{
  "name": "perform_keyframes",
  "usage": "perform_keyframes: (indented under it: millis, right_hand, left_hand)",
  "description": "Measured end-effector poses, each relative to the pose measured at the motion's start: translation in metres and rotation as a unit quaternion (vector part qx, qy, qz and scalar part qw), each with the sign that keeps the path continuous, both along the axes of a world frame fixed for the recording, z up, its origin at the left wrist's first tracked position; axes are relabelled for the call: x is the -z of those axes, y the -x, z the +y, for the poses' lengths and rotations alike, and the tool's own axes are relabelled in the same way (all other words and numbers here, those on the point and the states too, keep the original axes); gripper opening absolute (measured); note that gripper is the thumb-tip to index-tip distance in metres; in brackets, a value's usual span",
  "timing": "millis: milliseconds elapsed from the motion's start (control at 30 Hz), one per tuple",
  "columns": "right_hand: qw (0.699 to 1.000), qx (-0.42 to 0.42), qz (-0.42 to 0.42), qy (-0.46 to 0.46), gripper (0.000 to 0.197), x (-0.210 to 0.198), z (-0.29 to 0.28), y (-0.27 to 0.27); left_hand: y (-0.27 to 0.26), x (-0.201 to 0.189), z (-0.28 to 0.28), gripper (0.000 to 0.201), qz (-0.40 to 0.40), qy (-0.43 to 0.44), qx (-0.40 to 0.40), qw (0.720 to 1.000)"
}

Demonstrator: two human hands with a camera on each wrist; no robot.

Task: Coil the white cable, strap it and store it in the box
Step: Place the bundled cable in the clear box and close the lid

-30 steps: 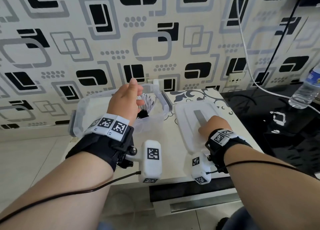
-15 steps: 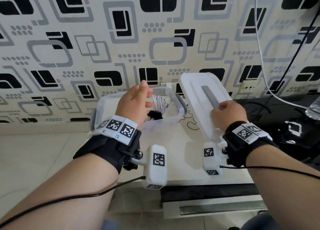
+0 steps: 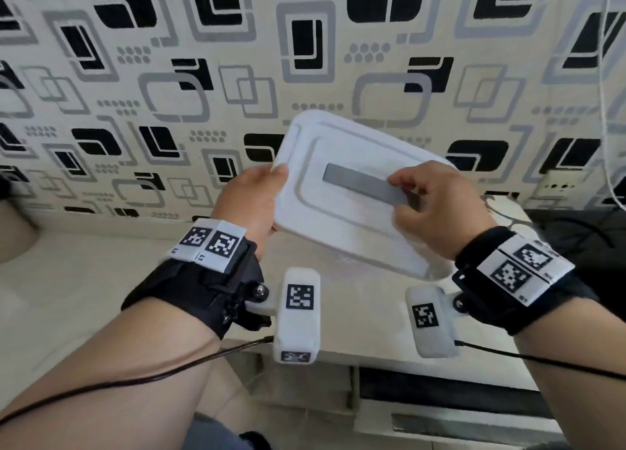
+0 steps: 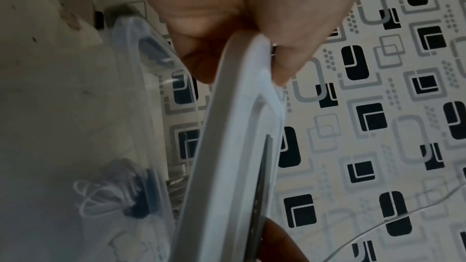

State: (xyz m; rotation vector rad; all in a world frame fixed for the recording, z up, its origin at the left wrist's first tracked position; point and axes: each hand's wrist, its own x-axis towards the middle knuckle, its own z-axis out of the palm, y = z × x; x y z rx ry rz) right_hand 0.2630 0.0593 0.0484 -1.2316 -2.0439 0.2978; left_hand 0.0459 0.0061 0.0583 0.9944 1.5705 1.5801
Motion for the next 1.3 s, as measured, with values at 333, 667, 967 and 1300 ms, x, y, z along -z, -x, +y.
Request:
perform_keyframes:
  millis: [333, 667, 967, 1300]
  right_hand:
    - [0.983, 0.118, 0.106, 0.091, 0.047, 0.019, 0.011, -0.003]
    - [0.985, 0.092, 0.058, 0.133, 0.046, 0.033, 0.002, 0.004]
    - [0.987, 0.094, 0.073, 0.11, 0.047, 0.037, 0.0, -0.005]
    - [0.98, 0.095, 0.09, 0.147, 0.041, 0.044, 0.007, -0.005]
  left_hand:
    - [0.026, 0.011, 0.002, 0.015, -0.098, 0.087, -0.093, 0.987]
    - [0.031, 0.02, -0.001, 0.023, 0.052, 0.152, -0.092, 0.983]
    - [0.032, 0.038, 0.012, 0.042, 0.32, 0.261, -0.046, 0.91]
    - [0.027, 0.045, 0.019, 0.047, 0.342, 0.282, -0.086, 0.892]
